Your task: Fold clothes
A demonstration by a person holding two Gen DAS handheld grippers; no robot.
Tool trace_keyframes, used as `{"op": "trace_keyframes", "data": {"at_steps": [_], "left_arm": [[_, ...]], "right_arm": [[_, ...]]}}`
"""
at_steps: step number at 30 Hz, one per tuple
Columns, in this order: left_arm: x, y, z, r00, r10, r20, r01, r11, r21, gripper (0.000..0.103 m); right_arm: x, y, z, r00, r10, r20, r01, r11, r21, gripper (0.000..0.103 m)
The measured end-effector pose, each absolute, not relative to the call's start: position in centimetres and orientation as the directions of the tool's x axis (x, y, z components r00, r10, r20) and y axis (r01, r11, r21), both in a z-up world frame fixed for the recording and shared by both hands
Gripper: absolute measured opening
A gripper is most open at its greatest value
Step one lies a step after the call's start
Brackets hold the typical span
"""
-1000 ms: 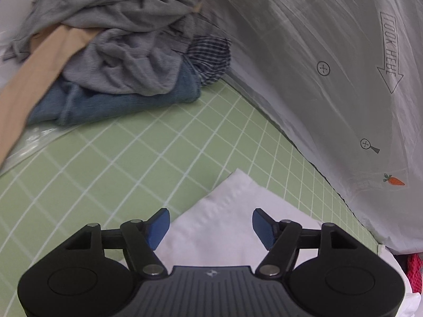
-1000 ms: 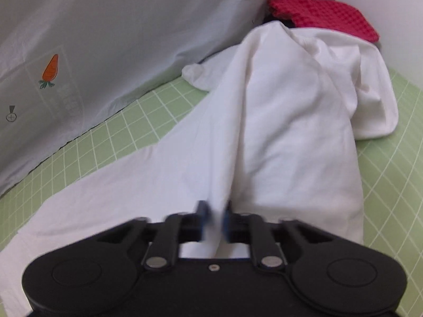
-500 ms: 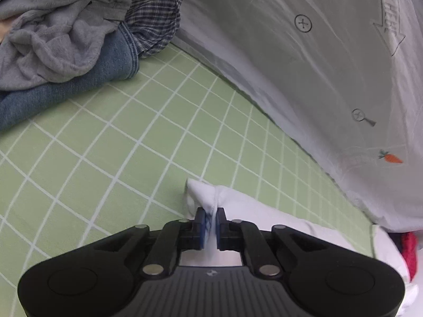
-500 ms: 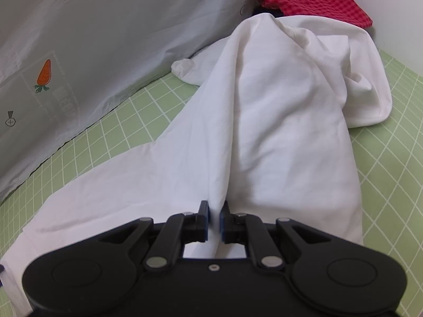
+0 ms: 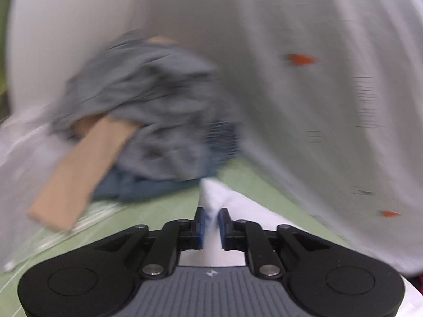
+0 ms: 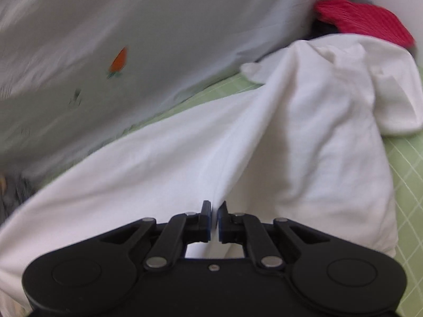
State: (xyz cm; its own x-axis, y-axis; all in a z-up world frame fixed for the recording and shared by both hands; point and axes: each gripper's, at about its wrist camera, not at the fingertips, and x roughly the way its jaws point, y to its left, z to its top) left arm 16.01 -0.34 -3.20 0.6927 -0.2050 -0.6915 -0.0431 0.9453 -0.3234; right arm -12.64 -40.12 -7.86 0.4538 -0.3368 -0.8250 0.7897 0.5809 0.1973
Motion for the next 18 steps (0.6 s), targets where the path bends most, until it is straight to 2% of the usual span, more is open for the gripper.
{"op": "trace_keyframes", "data": {"at_steps": [1, 3, 5, 6, 15, 18], "left_arm": [[16.3, 0.4, -4.3, 0.669, -0.163, -0.725, -0.097, 0.948, -0.303, 0.018], [15.8, 1.8, -5.9, 0.640, -0.163, -0.751, -0.155, 0.930, -0.333, 0.021], [14.7, 2.7, -6.7, 0.635, -0.187, -0.749, -0.171, 0.912, -0.373, 0.035], [14.3, 2.8, -7.0, 0.630, -0.190, -0.753, -0.171, 0.912, -0.374, 0.036], [12.5, -2.3, -8.3, 0.536, -0.298, -0.790, -0.025, 0.930, -0.368, 0.042], [11.7, -4.8, -8.5, 0.489, -0.334, -0.806, 0.049, 0.933, -0.356, 0.042]], "right_arm": [[-11.8, -39.6, -8.1, 0.437, -0.332, -0.836, 0.777, 0.607, 0.165, 0.018], [-10.8, -39.4, -8.4, 0.421, -0.313, -0.852, 0.769, 0.621, 0.152, 0.028], [-10.9, -39.2, -7.6, 0.448, -0.325, -0.833, 0.761, 0.627, 0.164, 0.035], [-11.0, -39.0, -7.1, 0.462, -0.333, -0.822, 0.757, 0.631, 0.170, 0.039], [-16.3, -40.1, -2.9, 0.539, -0.439, -0.719, 0.792, 0.556, 0.254, 0.047], [-19.1, -40.7, -1.8, 0.525, -0.511, -0.681, 0.824, 0.506, 0.256, 0.055]]}}
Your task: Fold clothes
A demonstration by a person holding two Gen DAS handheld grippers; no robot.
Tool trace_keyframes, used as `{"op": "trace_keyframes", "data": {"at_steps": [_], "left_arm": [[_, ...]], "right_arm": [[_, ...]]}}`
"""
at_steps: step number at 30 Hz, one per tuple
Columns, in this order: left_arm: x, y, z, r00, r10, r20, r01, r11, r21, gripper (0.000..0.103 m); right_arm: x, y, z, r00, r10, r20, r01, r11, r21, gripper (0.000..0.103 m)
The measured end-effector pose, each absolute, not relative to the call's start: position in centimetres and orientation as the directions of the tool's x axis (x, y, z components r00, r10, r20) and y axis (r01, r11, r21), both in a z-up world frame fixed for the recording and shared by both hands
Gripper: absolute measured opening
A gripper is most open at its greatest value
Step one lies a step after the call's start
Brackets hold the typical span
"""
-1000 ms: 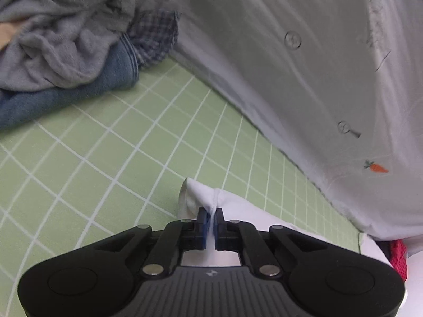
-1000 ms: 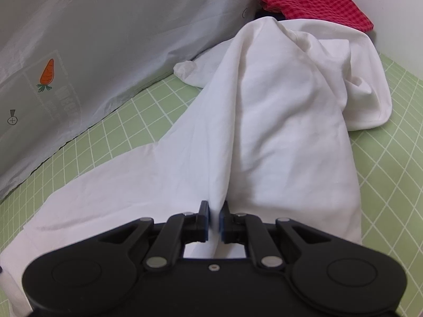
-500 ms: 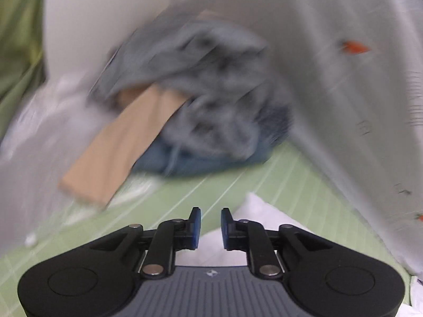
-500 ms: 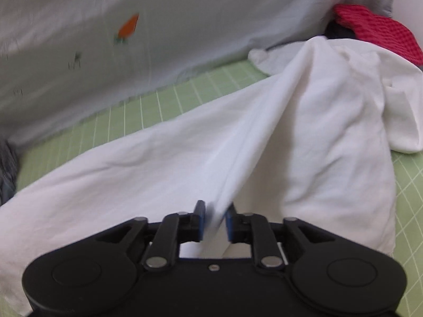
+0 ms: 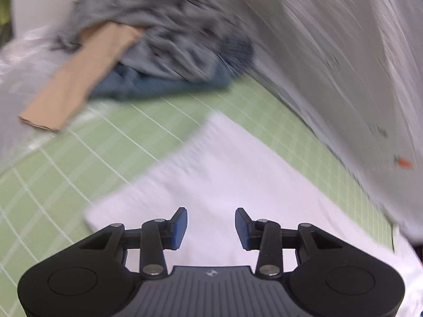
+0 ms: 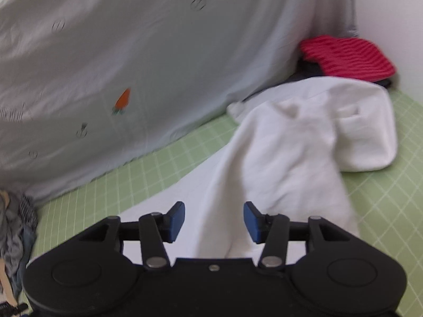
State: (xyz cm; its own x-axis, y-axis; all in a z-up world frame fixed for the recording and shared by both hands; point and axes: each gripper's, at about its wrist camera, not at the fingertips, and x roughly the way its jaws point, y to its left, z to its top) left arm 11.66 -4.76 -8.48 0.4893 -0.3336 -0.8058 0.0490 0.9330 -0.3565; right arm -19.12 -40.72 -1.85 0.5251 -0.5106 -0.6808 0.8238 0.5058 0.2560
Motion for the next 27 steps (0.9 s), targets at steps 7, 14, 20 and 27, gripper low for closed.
{"op": "trace_keyframes", "data": {"at_steps": [7, 14, 20, 27], "left_arm": [[8.3, -9.5, -8.6, 0.431, -0.362, -0.826, 0.183, 0.932, -0.313, 0.042], [5.2, -12.1, -8.9, 0.419, -0.322, -0.849, 0.190, 0.945, -0.265, 0.043], [3.7, -13.9, -8.4, 0.424, -0.275, -0.863, 0.191, 0.958, -0.212, 0.044], [3.3, -14.8, -9.3, 0.408, -0.245, -0.880, 0.176, 0.966, -0.188, 0.050]], "right_arm": [[-26.4, -43.7, -3.7, 0.425, -0.587, -0.689, 0.901, 0.352, 0.256, 0.055], [-29.6, -47.1, -8.5, 0.412, -0.488, -0.770, 0.906, 0.305, 0.292, 0.069], [-28.1, -50.1, -11.5, 0.438, -0.416, -0.797, 0.881, 0.372, 0.291, 0.081], [-26.3, -52.1, -12.5, 0.516, -0.322, -0.794, 0.809, 0.487, 0.328, 0.037]]}}
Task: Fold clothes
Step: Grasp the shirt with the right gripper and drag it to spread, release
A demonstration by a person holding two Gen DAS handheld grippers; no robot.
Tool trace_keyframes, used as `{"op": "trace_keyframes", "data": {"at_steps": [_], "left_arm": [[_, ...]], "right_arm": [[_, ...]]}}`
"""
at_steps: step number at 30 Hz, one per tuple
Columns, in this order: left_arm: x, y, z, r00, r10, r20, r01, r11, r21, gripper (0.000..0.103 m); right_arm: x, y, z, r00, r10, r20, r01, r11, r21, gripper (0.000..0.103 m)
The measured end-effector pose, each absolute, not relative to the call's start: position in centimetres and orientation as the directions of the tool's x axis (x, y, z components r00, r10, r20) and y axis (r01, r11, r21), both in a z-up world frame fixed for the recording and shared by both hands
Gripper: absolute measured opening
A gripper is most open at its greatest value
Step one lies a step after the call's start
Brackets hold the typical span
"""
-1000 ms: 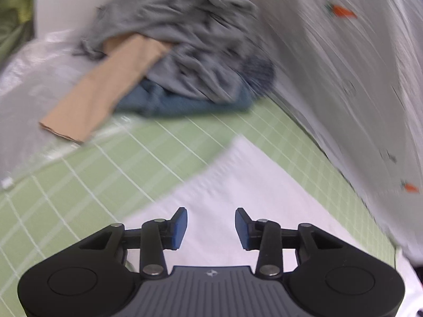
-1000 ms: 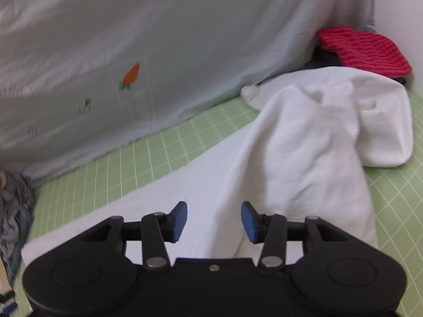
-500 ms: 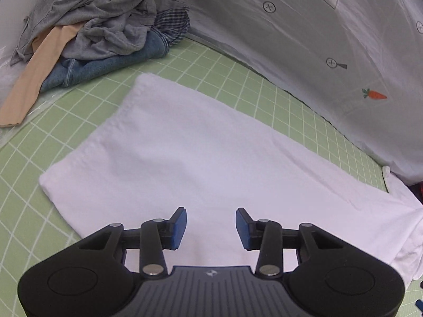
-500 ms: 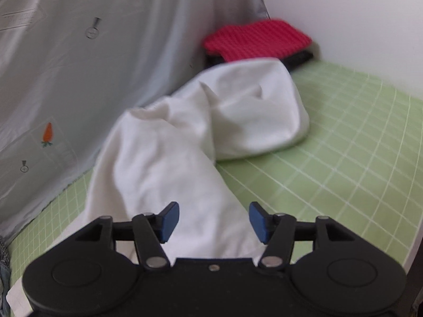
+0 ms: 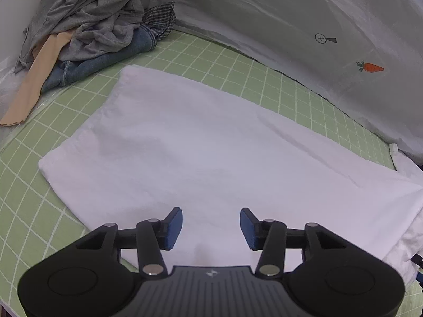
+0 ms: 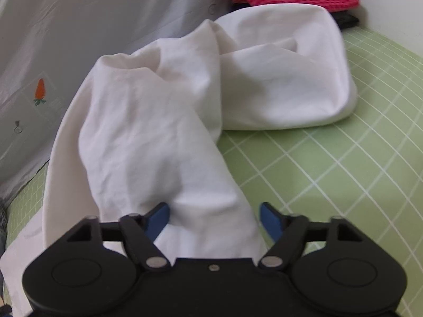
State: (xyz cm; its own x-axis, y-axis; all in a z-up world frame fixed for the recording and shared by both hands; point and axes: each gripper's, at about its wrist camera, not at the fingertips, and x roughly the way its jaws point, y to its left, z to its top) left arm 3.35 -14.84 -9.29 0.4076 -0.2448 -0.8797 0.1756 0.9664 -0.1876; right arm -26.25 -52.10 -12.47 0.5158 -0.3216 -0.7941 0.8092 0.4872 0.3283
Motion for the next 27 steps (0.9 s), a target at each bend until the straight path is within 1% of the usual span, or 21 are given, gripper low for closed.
{"op": "trace_keyframes", "data": {"at_steps": [1, 2, 3, 4, 6, 7, 9, 11, 13, 15, 17, 22, 27], "left_arm": [[3.4, -14.9, -9.7, 0.399, -0.235, -0.886, 0.164, 0.969, -0.183, 0.050], [3.5, -14.9, -10.1, 0.390, -0.225, -0.893, 0.155, 0.972, -0.178, 0.050], [3.7, -14.7, -10.6, 0.382, -0.215, -0.899, 0.147, 0.974, -0.170, 0.050], [3.8, -14.6, -11.0, 0.375, -0.203, -0.904, 0.138, 0.977, -0.162, 0.050], [4.1, -14.0, -11.7, 0.366, -0.179, -0.913, 0.120, 0.982, -0.145, 0.050], [4.2, -13.6, -11.9, 0.366, -0.167, -0.916, 0.107, 0.985, -0.137, 0.050], [4.4, -12.5, -12.1, 0.377, -0.144, -0.915, 0.073, 0.989, -0.125, 0.050], [4.8, -11.3, -12.3, 0.384, -0.117, -0.916, 0.033, 0.993, -0.113, 0.050], [5.2, -10.0, -12.4, 0.389, -0.091, -0.917, -0.006, 0.995, -0.101, 0.051], [5.4, -8.7, -12.4, 0.396, -0.069, -0.916, -0.049, 0.994, -0.095, 0.054], [5.6, -7.5, -12.5, 0.402, -0.043, -0.914, -0.093, 0.992, -0.088, 0.060], [6.4, -5.3, -13.0, 0.412, 0.022, -0.911, -0.163, 0.985, -0.050, 0.067], [6.6, -3.9, -13.6, 0.425, 0.022, -0.905, -0.184, 0.981, -0.062, 0.069]], "right_arm": [[-26.2, -52.1, -12.3, 0.518, -0.313, -0.796, 0.801, 0.505, 0.322, 0.025], [-26.1, -52.0, -11.9, 0.513, -0.321, -0.796, 0.789, 0.541, 0.290, 0.011], [-26.1, -51.9, -11.4, 0.507, -0.332, -0.795, 0.775, 0.579, 0.253, 0.007], [-26.3, -51.7, -10.3, 0.495, -0.373, -0.785, 0.770, 0.607, 0.197, 0.005], [-27.0, -51.3, -8.1, 0.469, -0.465, -0.751, 0.758, 0.648, 0.073, 0.005], [-27.6, -51.3, -6.8, 0.448, -0.526, -0.723, 0.771, 0.637, 0.014, 0.005], [-28.9, -52.0, -5.0, 0.398, -0.621, -0.675, 0.819, 0.572, -0.043, 0.005], [-29.4, -53.2, -5.4, 0.332, -0.640, -0.693, 0.847, 0.525, -0.078, 0.005], [-29.1, -53.2, -6.2, 0.278, -0.659, -0.699, 0.835, 0.526, -0.164, 0.005], [-28.9, -52.5, -6.3, 0.270, -0.663, -0.698, 0.827, 0.531, -0.184, 0.005], [-28.8, -52.0, -6.3, 0.264, -0.666, -0.698, 0.827, 0.528, -0.191, 0.005], [-28.4, -52.4, -6.0, 0.241, -0.665, -0.707, 0.859, 0.486, -0.164, 0.006], [-28.2, -52.7, -6.0, 0.234, -0.653, -0.720, 0.879, 0.459, -0.131, 0.009]]}}
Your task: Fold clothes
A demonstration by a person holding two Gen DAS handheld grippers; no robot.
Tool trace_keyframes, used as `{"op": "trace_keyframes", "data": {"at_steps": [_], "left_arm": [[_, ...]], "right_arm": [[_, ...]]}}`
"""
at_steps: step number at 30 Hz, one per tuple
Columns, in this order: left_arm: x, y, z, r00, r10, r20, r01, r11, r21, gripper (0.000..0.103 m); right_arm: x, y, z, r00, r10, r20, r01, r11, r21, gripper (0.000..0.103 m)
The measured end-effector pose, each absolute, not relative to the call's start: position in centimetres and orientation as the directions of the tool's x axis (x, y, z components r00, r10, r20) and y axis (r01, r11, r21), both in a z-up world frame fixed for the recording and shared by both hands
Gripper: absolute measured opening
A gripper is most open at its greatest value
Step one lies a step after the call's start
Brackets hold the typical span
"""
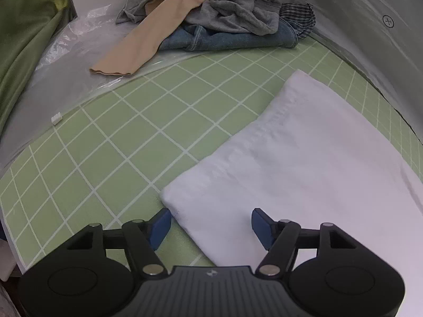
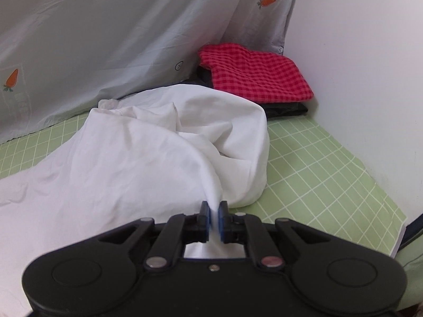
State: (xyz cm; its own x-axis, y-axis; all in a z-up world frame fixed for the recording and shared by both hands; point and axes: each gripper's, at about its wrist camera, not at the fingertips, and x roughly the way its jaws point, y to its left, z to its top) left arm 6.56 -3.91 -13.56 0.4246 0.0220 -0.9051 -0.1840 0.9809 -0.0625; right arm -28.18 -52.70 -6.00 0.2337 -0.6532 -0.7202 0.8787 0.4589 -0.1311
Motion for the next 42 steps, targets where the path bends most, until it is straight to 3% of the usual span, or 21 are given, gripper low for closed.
{"op": "trace_keyframes", "data": {"at_steps": [4, 7, 10, 17, 21, 24, 31, 36, 42], "left_arm": [[6.5, -3.8, -13.8, 0.430, 0.027, -0.902, -0.173, 0.983, -0.053, 0.069], [6.5, -3.6, -13.7, 0.437, 0.023, -0.899, -0.172, 0.983, -0.058, 0.069], [6.4, -3.9, -13.3, 0.445, 0.009, -0.896, -0.154, 0.986, -0.066, 0.069], [5.3, -6.6, -11.2, 0.485, -0.022, -0.874, -0.058, 0.997, -0.058, 0.070], [4.3, -8.3, -10.6, 0.482, -0.038, -0.875, -0.032, 0.998, -0.061, 0.070], [3.1, -9.4, -10.2, 0.480, -0.062, -0.875, -0.021, 0.996, -0.082, 0.070], [1.0, -11.3, -10.4, 0.463, -0.090, -0.882, 0.017, 0.996, -0.092, 0.075], [1.3, -9.9, -11.6, 0.416, -0.154, -0.896, -0.074, 0.977, -0.202, 0.075], [2.6, -7.1, -12.1, 0.431, -0.167, -0.887, -0.196, 0.942, -0.272, 0.075]], "right_arm": [[-28.0, -52.3, -6.0, 0.221, -0.650, -0.727, 0.879, 0.456, -0.140, 0.011], [-28.0, -52.0, -5.7, 0.238, -0.645, -0.726, 0.880, 0.460, -0.120, 0.029], [-28.8, -51.9, -4.9, 0.276, -0.649, -0.709, 0.893, 0.447, -0.061, 0.037], [-33.7, -53.4, -3.0, 0.365, -0.649, -0.668, 0.930, 0.288, 0.228, 0.052], [-35.5, -54.1, -3.8, 0.378, -0.620, -0.687, 0.925, 0.229, 0.303, 0.061], [-36.0, -54.1, -5.6, 0.384, -0.570, -0.727, 0.923, 0.219, 0.316, 0.064], [-37.5, -54.5, -10.6, 0.515, -0.451, -0.729, 0.833, 0.061, 0.550, 0.066], [-36.5, -54.9, -12.8, 0.556, -0.410, -0.723, 0.785, -0.026, 0.619, 0.074], [-35.7, -54.8, -13.2, 0.568, -0.405, -0.716, 0.766, -0.056, 0.640, 0.075]]}}
